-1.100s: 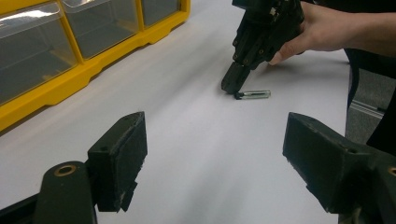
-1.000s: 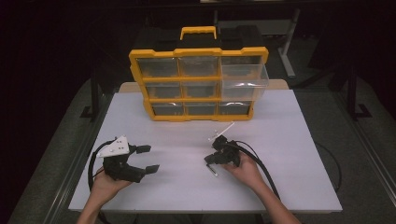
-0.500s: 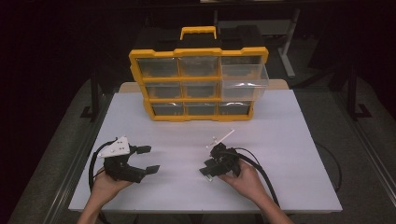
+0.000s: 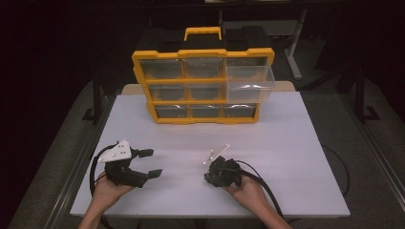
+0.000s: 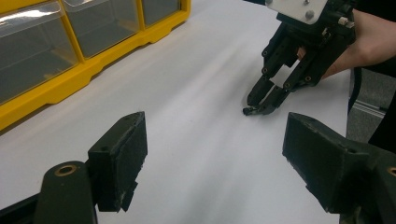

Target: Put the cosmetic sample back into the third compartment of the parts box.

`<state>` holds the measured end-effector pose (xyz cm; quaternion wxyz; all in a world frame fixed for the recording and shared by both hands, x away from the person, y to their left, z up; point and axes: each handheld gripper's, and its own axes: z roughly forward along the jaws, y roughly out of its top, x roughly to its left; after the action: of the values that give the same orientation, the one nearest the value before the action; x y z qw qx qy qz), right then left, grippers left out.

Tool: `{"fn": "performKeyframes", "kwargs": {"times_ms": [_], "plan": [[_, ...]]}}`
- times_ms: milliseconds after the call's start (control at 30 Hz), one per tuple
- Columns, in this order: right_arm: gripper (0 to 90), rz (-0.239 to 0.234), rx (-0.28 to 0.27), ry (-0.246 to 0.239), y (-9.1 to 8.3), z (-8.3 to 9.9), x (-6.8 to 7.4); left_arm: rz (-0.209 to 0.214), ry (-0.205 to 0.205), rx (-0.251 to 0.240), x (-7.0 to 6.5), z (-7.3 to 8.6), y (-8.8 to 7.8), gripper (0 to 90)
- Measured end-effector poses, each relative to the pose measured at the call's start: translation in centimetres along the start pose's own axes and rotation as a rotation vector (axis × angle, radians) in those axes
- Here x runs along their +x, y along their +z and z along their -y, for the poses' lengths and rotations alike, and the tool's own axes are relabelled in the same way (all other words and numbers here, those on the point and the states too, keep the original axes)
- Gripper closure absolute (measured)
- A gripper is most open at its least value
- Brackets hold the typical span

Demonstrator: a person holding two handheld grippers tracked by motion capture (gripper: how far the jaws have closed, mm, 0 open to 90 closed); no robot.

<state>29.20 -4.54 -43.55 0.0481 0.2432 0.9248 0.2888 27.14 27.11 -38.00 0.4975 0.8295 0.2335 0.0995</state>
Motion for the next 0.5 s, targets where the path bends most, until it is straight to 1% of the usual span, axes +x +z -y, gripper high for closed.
{"fn": "performKeyframes", "kwargs": {"times_ms": [100,200,233,300,400,467,500], "plan": [[79.3,0.002,0.004,-0.005,0.0,0.0,-0.1,-0.001,-0.001,-0.005,-0.1,0.1,-0.1,22.3],[79.8,-0.031,0.002,0.008,0.0,0.0,-0.4,-0.001,-0.002,-0.005,-0.1,0.2,0.0,22.4],[80.0,-0.036,0.006,0.001,0.0,0.0,-0.6,0.000,-0.002,-0.004,-0.1,0.3,0.0,22.4],[80.1,-0.060,0.011,0.001,0.0,-0.1,-0.8,0.002,0.000,0.001,-0.1,0.3,0.1,22.3],[80.1,-0.092,0.019,-0.015,0.1,-0.3,-1.3,0.002,0.011,0.012,-0.2,0.4,0.2,22.4],[80.2,-0.120,0.028,-0.011,0.0,-0.4,-1.8,0.002,0.012,0.009,-0.2,0.4,0.3,22.3],[80.2,-0.129,0.024,-0.015,0.1,-0.4,-1.9,0.002,0.010,0.006,-0.2,0.5,0.3,22.4]]}}
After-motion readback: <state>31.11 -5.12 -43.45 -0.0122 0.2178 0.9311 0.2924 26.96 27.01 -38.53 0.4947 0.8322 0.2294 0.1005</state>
